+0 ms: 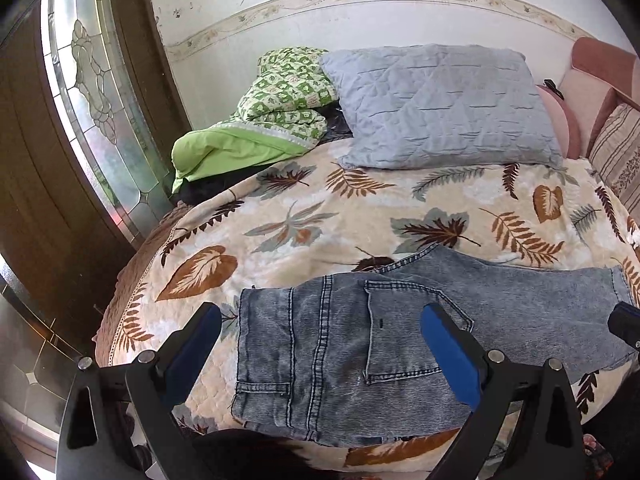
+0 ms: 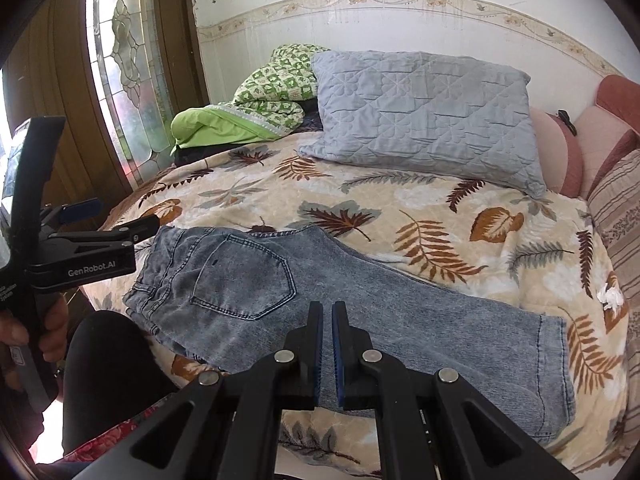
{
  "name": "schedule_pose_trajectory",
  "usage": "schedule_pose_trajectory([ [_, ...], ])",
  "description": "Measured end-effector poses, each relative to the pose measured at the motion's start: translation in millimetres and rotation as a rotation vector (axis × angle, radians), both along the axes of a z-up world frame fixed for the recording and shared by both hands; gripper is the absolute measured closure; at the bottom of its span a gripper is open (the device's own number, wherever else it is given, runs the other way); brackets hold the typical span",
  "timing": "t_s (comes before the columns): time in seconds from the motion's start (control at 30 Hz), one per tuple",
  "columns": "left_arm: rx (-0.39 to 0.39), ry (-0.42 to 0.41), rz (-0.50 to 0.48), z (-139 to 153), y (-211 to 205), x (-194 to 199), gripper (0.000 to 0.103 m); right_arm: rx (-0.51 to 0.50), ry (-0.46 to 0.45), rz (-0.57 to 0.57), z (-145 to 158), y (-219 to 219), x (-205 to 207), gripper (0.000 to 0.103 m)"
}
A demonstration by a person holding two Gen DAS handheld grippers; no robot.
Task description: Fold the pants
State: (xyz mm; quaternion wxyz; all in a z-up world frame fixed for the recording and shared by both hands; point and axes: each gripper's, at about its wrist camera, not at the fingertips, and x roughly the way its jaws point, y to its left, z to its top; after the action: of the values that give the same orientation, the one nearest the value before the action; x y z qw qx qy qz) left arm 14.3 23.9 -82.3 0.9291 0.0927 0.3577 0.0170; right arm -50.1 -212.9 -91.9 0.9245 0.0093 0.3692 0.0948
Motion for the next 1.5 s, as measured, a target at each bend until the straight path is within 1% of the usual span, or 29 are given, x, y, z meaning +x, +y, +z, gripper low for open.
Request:
schedule_pose_trajectory([
  [0.33,-0.027,0.009,0.03,-6.4,20.7,2.6,0.003,-0.021,0.006,0.025,-1.0,18.8,1.9,0.097],
  [0.57,-0.023,0.015,0.043,-11.2,30.0,3.2,0.003,-0.014,0.022,0.009,-5.3,19.3,4.5,0.097],
  [0.8,-0.023,0.006,0.068,-11.4,39.6,3.0,0.003,-0.026,0.046,0.0,-15.1,16.5,7.2,0.097],
  [0.93,-0.02,0.016,0.082,-15.2,44.7,4.5,0.003,-0.036,0.075,-0.018,-29.2,10.8,11.8,0.097],
  [1.03,-0.032,0.07,0.099,-26.3,52.0,10.7,0.003,-0.042,0.128,-0.034,-49.4,4.7,20.4,0.097],
  [1.17,-0.045,0.185,0.159,-51.7,64.4,24.9,0.003,-0.018,0.227,-0.035,-85.1,-0.2,38.6,0.097],
  [1.2,-0.046,0.218,0.171,-59.2,66.3,28.9,0.003,-0.006,0.264,-0.034,-96.7,0.6,46.1,0.097],
  [1.27,-0.045,0.295,0.179,-76.2,66.4,37.7,0.003,0.026,0.308,-0.026,-113.4,3.0,55.7,0.097],
  [1.33,-0.043,0.373,0.184,-92.5,64.3,46.5,0.003,0.038,0.345,-0.021,-129.2,7.2,63.6,0.097],
  [1.4,-0.051,0.433,0.185,-107.3,62.6,54.4,0.003,0.035,0.352,-0.027,-140.4,7.8,66.1,0.096],
  [1.5,-0.044,0.504,0.194,-126.2,59.7,65.1,0.003,0.046,0.324,-0.007,-141.0,0.4,59.7,0.096],
])
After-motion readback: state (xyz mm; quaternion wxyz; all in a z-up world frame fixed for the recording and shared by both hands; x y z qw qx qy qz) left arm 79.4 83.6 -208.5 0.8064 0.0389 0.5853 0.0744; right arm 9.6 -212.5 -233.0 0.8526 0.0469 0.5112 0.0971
